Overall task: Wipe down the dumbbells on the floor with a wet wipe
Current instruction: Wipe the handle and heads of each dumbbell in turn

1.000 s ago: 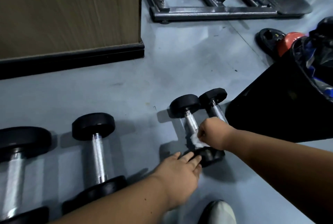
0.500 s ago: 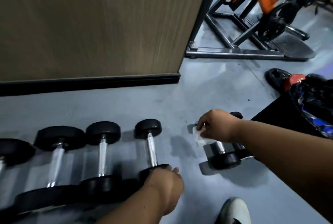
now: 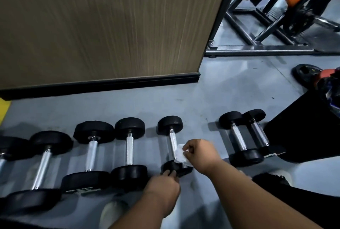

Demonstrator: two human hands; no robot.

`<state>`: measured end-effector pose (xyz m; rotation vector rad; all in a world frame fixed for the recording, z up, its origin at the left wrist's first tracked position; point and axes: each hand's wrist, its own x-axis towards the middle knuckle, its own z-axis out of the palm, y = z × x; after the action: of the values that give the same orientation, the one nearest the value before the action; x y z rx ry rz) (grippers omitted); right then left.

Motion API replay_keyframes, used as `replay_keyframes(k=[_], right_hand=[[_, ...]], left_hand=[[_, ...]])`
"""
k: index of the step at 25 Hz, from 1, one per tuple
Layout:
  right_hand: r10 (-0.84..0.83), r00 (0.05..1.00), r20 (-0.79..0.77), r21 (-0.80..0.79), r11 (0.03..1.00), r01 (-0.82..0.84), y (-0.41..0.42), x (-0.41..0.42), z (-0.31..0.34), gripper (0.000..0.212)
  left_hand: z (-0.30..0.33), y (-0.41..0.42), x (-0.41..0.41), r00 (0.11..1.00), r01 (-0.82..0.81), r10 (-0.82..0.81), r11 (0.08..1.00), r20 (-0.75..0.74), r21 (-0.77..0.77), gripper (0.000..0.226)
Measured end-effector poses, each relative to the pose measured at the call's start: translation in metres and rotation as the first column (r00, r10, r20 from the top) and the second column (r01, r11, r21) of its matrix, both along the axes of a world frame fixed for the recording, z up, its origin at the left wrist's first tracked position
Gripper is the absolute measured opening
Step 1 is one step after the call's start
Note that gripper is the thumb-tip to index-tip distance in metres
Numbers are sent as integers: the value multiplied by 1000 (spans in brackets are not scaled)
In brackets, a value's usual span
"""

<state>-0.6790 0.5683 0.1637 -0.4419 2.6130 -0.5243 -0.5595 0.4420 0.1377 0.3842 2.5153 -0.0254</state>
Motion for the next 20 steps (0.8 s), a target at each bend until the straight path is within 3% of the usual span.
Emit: replay_keyframes(k=[3,8,12,20], right_hand=[[14,999,37,10,1000,-15,-5,-4,-10,16],[-79,993,86,26,997,77,-20,-16,-31,26],[-140,987,73,24,990,138,-25,-15,-46,18],[-132,989,67,104,987,125,-23,-33,-69,20]], left_hand=[[-10,3,-12,990,-140,140,990,28,12,60],[-26,12,-21,963,-263,255,960,90,91,84],[-34,14,-31,919,-386,392,881,35,273,72],[-63,22,-40,902,-419,429,847,46,325,69]])
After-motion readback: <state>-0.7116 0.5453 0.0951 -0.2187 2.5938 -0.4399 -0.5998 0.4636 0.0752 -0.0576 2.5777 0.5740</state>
